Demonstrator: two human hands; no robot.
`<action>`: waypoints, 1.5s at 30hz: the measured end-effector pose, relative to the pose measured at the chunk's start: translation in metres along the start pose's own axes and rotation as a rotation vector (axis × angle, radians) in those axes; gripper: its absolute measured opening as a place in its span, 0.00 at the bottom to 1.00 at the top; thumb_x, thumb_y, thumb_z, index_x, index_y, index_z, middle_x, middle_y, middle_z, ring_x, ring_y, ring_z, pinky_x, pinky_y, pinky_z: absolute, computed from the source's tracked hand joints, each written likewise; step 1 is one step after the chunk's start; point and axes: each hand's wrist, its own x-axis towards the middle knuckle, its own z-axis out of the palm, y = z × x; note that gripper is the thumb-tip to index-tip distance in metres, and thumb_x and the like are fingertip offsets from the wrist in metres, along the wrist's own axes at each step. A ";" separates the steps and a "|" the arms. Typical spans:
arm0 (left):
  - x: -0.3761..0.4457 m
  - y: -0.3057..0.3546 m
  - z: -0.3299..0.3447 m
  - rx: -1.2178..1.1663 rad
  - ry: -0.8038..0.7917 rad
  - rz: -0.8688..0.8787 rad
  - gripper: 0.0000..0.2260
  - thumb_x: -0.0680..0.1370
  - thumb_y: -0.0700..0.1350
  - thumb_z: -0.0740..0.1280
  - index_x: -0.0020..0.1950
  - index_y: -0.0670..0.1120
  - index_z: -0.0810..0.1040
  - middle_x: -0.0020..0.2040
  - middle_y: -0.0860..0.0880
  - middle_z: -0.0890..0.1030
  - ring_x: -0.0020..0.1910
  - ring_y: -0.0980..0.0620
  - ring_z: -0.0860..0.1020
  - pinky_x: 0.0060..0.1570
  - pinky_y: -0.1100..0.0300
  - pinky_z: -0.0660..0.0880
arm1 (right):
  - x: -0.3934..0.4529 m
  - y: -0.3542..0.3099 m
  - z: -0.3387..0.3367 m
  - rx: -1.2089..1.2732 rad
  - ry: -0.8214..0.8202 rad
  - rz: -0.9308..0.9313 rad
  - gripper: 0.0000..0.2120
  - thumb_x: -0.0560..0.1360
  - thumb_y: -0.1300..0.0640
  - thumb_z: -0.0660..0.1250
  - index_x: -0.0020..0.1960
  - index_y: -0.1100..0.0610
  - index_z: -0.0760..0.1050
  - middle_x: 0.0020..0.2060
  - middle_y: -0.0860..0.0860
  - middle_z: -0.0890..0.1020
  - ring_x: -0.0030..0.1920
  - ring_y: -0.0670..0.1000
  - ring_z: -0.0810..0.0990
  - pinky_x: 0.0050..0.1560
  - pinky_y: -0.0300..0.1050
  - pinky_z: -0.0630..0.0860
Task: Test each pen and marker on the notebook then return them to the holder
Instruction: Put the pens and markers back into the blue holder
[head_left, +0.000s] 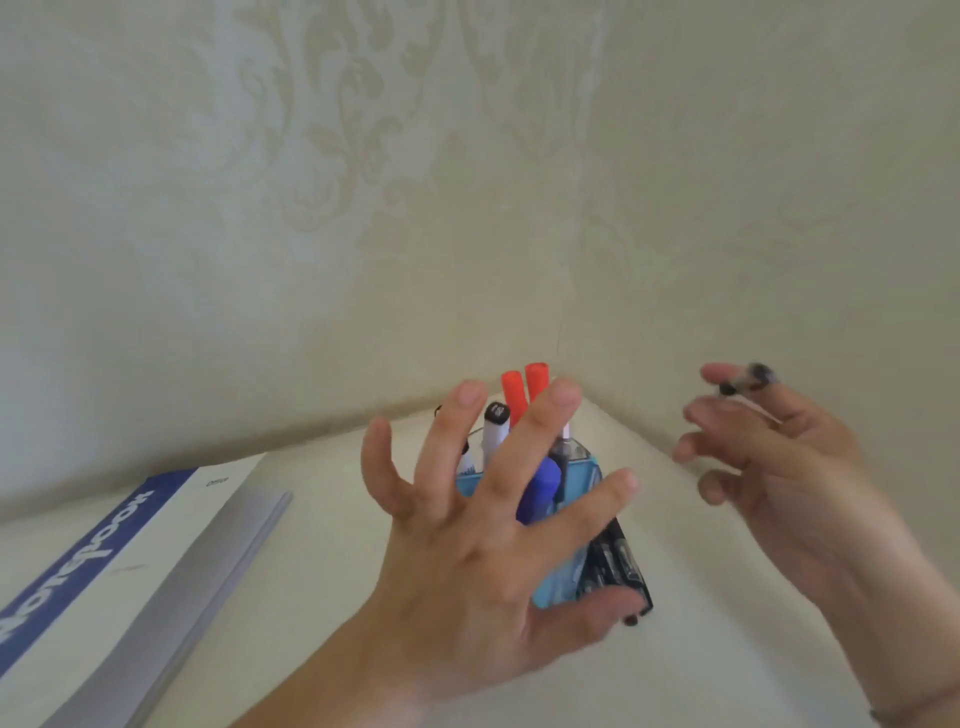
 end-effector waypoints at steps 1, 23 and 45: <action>0.000 -0.002 0.000 0.008 -0.023 -0.003 0.22 0.73 0.70 0.59 0.59 0.63 0.81 0.76 0.51 0.62 0.76 0.42 0.53 0.69 0.35 0.44 | 0.000 0.002 0.001 0.000 0.008 0.011 0.10 0.70 0.56 0.70 0.51 0.57 0.78 0.33 0.53 0.79 0.27 0.52 0.78 0.20 0.40 0.67; 0.000 -0.018 0.002 -0.343 0.034 -0.118 0.21 0.69 0.55 0.67 0.61 0.53 0.75 0.69 0.47 0.66 0.69 0.42 0.63 0.61 0.33 0.62 | -0.014 0.021 0.027 -0.568 -0.256 -0.638 0.14 0.79 0.45 0.61 0.62 0.44 0.75 0.51 0.43 0.79 0.46 0.49 0.78 0.41 0.42 0.75; 0.000 -0.025 -0.001 -0.315 0.053 -0.097 0.11 0.70 0.52 0.66 0.40 0.47 0.85 0.63 0.44 0.73 0.62 0.37 0.66 0.63 0.45 0.61 | -0.008 0.009 0.011 -0.408 -0.074 -0.381 0.14 0.74 0.70 0.68 0.51 0.52 0.80 0.38 0.54 0.84 0.33 0.50 0.84 0.29 0.38 0.72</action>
